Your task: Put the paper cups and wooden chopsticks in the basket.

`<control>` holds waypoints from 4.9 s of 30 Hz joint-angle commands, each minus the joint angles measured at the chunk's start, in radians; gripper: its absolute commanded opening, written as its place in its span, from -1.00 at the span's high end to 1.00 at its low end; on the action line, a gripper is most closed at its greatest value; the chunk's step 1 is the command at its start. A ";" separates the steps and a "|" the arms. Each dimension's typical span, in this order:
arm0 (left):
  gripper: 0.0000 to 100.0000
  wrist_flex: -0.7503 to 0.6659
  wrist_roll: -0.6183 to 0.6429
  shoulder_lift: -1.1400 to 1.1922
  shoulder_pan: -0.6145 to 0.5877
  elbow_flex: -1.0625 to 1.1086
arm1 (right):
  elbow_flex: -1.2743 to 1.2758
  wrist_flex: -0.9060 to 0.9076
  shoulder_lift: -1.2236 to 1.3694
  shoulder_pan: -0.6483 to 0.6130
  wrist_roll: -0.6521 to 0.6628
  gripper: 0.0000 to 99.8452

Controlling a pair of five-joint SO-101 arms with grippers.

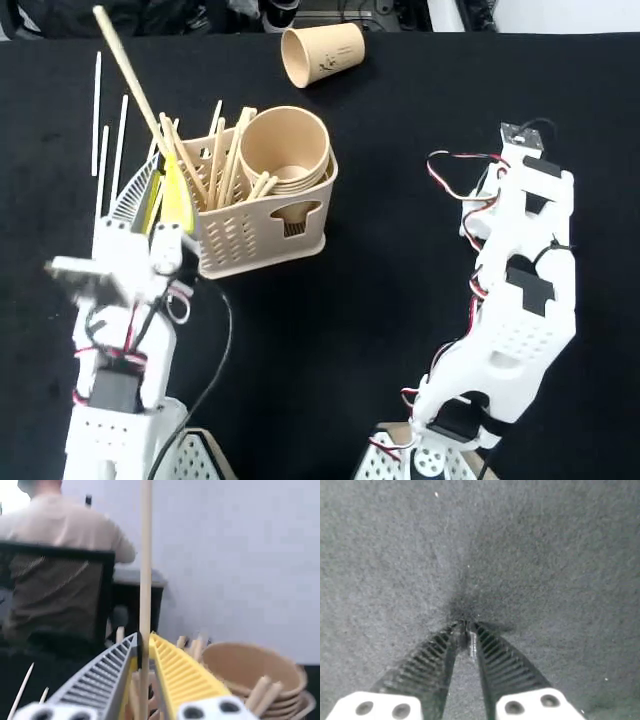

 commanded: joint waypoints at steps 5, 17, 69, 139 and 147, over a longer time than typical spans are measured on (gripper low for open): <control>0.82 -0.057 0.012 0.118 -0.036 -0.005 | 0.005 -0.003 -0.024 0.000 0.003 0.98; 0.68 0.172 0.038 0.137 -0.133 -0.194 | 0.005 -0.003 -0.024 0.000 0.005 0.98; 0.83 1.479 -0.143 3.033 -0.499 -3.114 | 0.005 -0.003 -0.024 0.000 0.002 0.98; 0.79 0.509 0.012 0.133 -0.074 -0.487 | 0.004 -0.003 -0.024 0.002 0.006 0.98; 0.70 0.644 0.143 0.474 -0.467 -0.707 | 0.005 -0.003 -0.024 0.002 0.006 0.98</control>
